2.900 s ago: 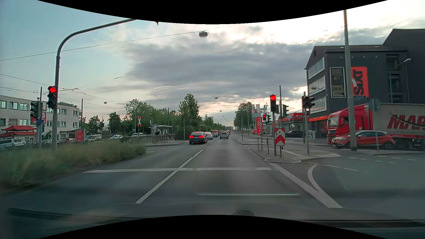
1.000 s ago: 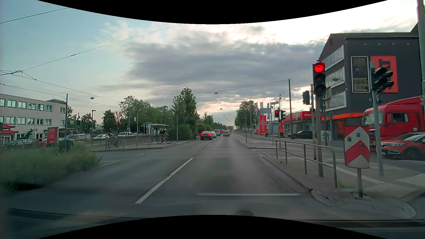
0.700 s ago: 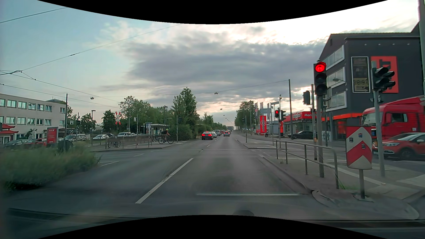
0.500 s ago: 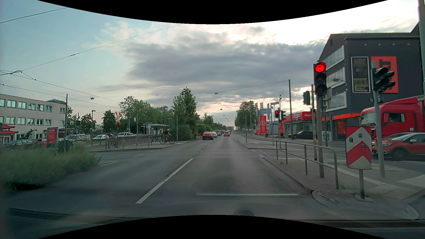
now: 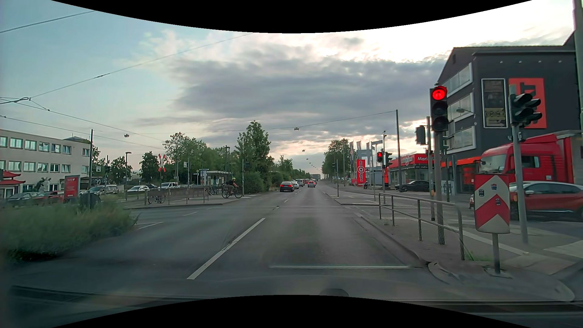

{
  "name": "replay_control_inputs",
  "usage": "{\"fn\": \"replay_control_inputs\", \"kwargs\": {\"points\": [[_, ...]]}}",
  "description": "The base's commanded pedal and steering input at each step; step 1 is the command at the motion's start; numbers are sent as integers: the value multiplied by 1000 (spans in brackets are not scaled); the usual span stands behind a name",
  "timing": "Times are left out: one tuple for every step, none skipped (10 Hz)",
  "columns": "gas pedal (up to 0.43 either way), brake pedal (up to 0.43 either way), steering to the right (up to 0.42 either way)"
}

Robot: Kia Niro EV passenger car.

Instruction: Follow the waypoints while adhering to traffic rules and regulations

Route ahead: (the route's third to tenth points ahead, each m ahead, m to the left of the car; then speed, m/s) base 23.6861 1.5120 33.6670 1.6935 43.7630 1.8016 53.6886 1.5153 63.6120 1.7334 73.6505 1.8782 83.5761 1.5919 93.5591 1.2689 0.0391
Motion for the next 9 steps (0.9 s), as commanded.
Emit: {"fn": "replay_control_inputs", "kwargs": {"points": [[0,220,-4],[0,226,-4],[0,232,-4],[0,238,-4],[0,250,-4],[0,256,-4],[0,262,-4],[0,262,-4],[0,268,-4]]}}
